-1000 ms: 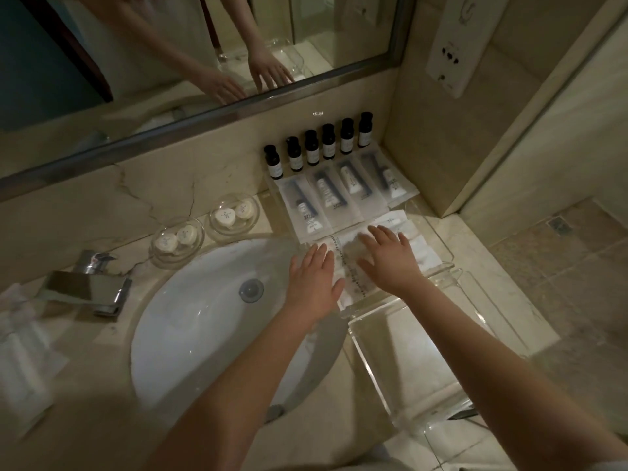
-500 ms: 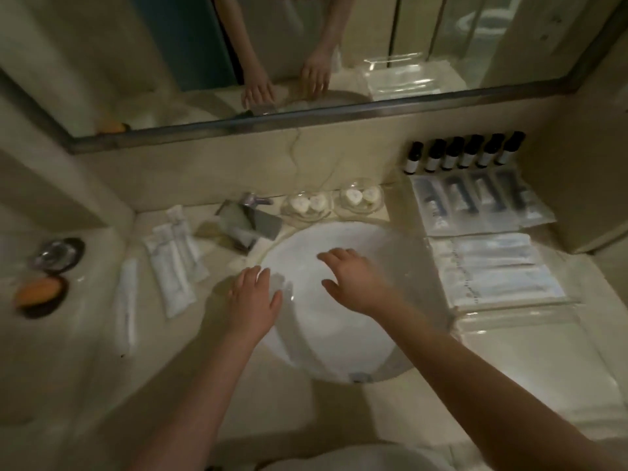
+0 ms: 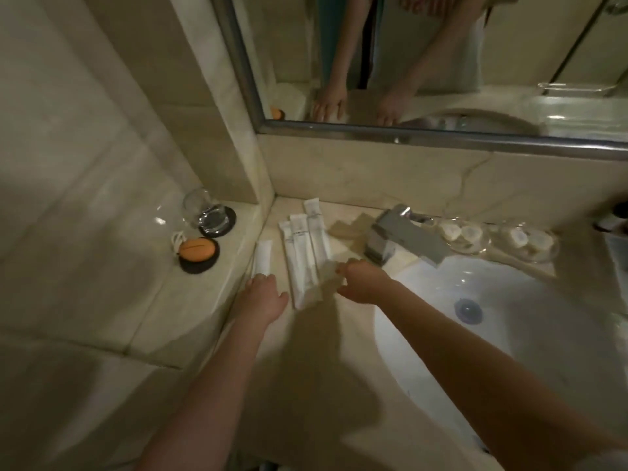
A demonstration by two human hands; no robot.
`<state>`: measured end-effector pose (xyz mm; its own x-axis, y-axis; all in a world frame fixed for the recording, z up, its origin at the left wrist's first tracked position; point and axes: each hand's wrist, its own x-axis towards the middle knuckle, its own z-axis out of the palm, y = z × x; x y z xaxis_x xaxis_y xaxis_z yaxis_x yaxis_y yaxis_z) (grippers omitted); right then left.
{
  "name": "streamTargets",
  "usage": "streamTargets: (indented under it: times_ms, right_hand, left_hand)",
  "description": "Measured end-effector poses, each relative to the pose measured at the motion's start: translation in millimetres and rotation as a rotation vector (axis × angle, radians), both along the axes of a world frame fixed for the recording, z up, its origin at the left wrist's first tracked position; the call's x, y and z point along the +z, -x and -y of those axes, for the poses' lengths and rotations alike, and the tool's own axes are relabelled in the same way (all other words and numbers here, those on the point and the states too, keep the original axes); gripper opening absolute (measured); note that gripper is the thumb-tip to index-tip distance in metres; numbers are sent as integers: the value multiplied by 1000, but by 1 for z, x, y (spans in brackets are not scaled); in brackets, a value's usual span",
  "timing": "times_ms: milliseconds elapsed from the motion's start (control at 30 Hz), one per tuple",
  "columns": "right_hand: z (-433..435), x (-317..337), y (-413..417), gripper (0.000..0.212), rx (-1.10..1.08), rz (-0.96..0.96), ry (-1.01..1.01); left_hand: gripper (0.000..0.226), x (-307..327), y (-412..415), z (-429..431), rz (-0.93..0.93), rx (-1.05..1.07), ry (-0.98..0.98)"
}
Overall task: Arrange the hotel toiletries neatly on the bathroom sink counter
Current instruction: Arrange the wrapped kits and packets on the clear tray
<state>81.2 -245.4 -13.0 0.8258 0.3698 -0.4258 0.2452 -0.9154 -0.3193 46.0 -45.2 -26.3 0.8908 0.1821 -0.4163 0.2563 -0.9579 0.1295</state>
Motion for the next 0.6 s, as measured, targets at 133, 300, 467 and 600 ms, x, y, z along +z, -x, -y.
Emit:
streamTargets:
  times_ms: [133, 300, 467, 600]
  right_hand:
    - [-28, -11, -36, 55, -33, -25, 60]
    - [-51, -26, -70, 54, -210, -66, 15]
    - [-61, -40, -88, 63, -293, 11, 81]
    - [-58, -45, -100, 50, -536, -88, -97]
  left_hand:
    - [48, -3, -32, -4, 0, 44, 85]
    - [41, -17, -57, 7, 75, 84, 142]
    - [42, -32, -66, 21, 109, 48, 175]
    - [48, -38, -74, 26, 136, 57, 157]
